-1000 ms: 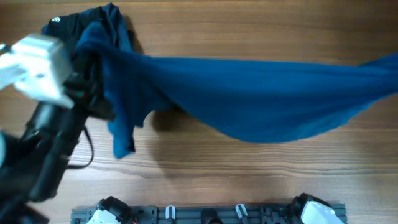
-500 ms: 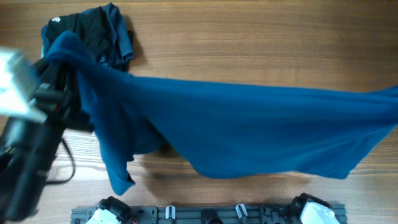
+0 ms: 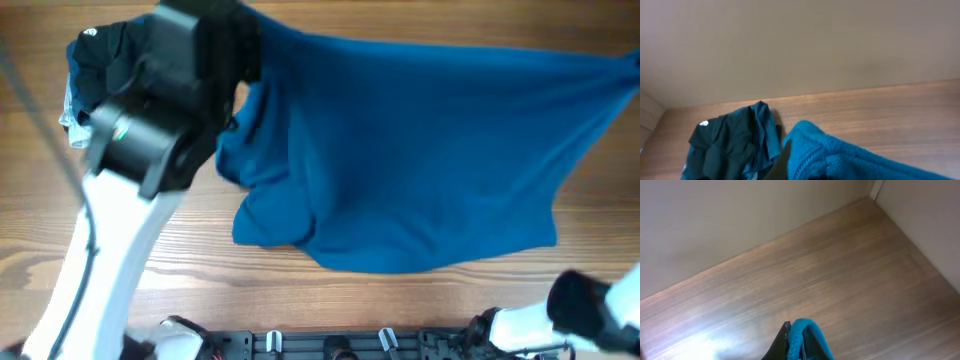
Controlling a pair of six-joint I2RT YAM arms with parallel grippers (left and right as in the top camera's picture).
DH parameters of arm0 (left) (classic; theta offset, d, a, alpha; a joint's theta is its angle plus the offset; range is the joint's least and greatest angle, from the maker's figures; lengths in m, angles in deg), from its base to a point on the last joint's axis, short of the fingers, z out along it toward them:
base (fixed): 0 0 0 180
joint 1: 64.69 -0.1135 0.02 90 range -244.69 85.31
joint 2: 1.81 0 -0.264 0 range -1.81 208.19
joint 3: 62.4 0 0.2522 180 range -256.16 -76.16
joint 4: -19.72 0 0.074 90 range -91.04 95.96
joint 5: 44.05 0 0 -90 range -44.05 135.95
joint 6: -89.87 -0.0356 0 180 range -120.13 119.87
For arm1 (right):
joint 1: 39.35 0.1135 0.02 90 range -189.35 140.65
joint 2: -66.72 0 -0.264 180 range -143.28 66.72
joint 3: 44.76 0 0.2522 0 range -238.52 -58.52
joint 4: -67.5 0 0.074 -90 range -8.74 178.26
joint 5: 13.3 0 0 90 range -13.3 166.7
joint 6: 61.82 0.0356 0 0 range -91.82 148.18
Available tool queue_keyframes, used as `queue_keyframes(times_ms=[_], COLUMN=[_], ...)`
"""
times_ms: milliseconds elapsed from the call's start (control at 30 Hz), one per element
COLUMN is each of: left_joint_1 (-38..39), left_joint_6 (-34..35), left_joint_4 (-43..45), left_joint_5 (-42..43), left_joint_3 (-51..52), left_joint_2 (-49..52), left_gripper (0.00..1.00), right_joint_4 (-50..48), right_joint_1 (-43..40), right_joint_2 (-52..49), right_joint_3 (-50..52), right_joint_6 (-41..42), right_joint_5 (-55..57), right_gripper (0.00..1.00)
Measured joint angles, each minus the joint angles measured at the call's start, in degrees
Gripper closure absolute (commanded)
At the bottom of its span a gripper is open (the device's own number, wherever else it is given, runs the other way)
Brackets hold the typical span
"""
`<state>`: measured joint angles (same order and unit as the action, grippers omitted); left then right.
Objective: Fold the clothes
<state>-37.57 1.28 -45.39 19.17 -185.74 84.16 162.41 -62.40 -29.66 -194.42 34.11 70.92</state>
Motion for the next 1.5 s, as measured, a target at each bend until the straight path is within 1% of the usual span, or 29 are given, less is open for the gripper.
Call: queue_keyframes(times_ms=[100,133,167,233,367,500,667,767,900,967,1000,1033,1067,1100,1133,1233,1300,1367,1433,1500], left_joint_1=[-0.92,-1.27,-1.38,-1.57,-2.64,-3.48,-4.31,-4.79,-4.79,-4.74,-4.74,-4.74,-4.79,-4.81,-4.9,-5.2,-5.49,-5.64,-5.66,-5.64], left_joint_6=[-0.04,-0.02,-0.04,-0.02,0.0,0.0,-0.02,0.02,0.02,0.02,0.0,0.15,0.17,0.35,0.46,0.44,0.66,0.61,0.7,0.92], left_joint_4=[4.0,6.67,7.45,12.87,20.39,27.78,36.83,41.86,43.87,44.19,44.33,44.54,44.78,44.94,44.94,44.5,41.48,36.28,28.22,19.06], left_joint_5=[0.04,0.02,0.04,0.07,0.02,0.04,0.48,2.93,6.64,7.89,8.33,8.61,8.76,8.98,9.16,9.35,9.35,9.38,9.57,9.7], left_joint_3=[0.0,0.0,0.04,0.07,0.07,0.07,0.07,0.07,0.07,0.07,0.07,0.07,0.07,0.07,0.07,0.07,0.0,0.0,0.04,0.02], left_joint_2=[5.92,9.99,11.17,14.29,21.77,28.35,35.01,38.49,40.7,41.42,41.77,42.03,42.42,42.69,42.84,42.84,42.82,42.45,41.03,38.29], left_gripper=[0.96,0.96,0.96,0.96,0.96,0.96,0.96,0.96,0.96,0.87,0.8,0.64,0.33,0.06,0.0,0.0,0.0,0.0,0.0,0.0], right_joint_4=[-3.28,-4.98,-6.21,-8.63,-14.19,-19.43,-26.29,-30.36,-35.04,-36.96,-37.62,-38.21,-39.36,-40.59,-41.4,-42.4,-40.85,-38.47,-34.88,-27.54], right_joint_1=[0.0,0.0,0.0,0.0,0.26,1.44,3.91,5.99,7.98,8.7,8.94,9.03,9.03,8.96,8.98,8.63,8.26,7.58,6.8,5.6], right_joint_2=[-6.71,-10.67,-12.35,-15.47,-23.76,-29.59,-36.2,-40.48,-44.59,-47.01,-48.02,-48.76,-49.64,-50.03,-50.12,-50.1,-50.1,-49.64,-48.43,-45.35], right_joint_3=[0.0,0.0,0.0,0.0,0.0,0.0,0.0,0.0,0.0,0.0,0.0,0.0,0.0,0.0,0.0,0.0,0.0,0.0,0.0,0.02], right_joint_6=[0.0,0.02,0.02,0.02,0.02,0.0,-0.02,-0.02,0.02,0.22,0.37,0.48,0.52,1.09,1.11,1.14,1.14,1.27,1.33,1.36], right_joint_5=[-1.36,-2.23,-2.8,-3.48,-4.55,-4.72,-4.72,-4.7,-4.68,-4.68,-4.68,-4.68,-4.68,-4.61,-4.61,-4.68,-4.94,-5.81,-6.51,-7.58], right_gripper=[0.96,0.96,0.96,0.96,0.96,0.96,0.96,0.96,0.96,0.96,0.89,0.63,0.26,0.0,0.0,0.01,0.0,0.0,0.0,0.0])
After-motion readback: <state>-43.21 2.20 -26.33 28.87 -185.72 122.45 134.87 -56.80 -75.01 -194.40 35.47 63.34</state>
